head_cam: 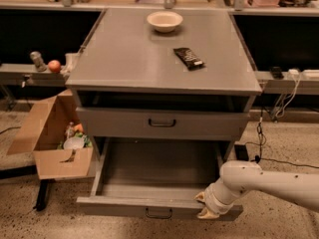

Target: Open middle drawer

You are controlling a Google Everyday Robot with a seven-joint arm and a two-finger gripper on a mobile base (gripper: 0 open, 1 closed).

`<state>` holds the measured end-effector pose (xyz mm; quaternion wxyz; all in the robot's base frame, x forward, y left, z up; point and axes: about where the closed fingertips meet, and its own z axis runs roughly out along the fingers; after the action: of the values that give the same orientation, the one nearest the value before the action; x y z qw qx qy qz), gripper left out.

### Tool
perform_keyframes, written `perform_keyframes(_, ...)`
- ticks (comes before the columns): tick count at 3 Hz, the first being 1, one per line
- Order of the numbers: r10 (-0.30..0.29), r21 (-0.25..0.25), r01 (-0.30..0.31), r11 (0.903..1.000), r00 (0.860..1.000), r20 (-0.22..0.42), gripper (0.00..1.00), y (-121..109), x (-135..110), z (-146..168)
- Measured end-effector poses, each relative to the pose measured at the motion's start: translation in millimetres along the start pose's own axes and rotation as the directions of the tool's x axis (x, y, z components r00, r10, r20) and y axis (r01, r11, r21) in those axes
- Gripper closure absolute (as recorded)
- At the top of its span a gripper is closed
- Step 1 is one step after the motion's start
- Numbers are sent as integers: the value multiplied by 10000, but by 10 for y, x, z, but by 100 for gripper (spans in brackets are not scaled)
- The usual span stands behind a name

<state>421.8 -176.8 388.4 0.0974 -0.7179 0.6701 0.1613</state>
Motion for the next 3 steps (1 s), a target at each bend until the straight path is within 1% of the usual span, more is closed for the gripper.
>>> perform_keyframes(1, 0, 0, 0, 10000, 10000, 0, 100, 2, -8, -21)
perform_keyframes(2, 89, 29, -89, 10000, 9999, 136, 100, 129, -18, -5)
perform_keyframes(3, 88, 30, -89, 10000, 9999, 136, 100, 121, -18, -7)
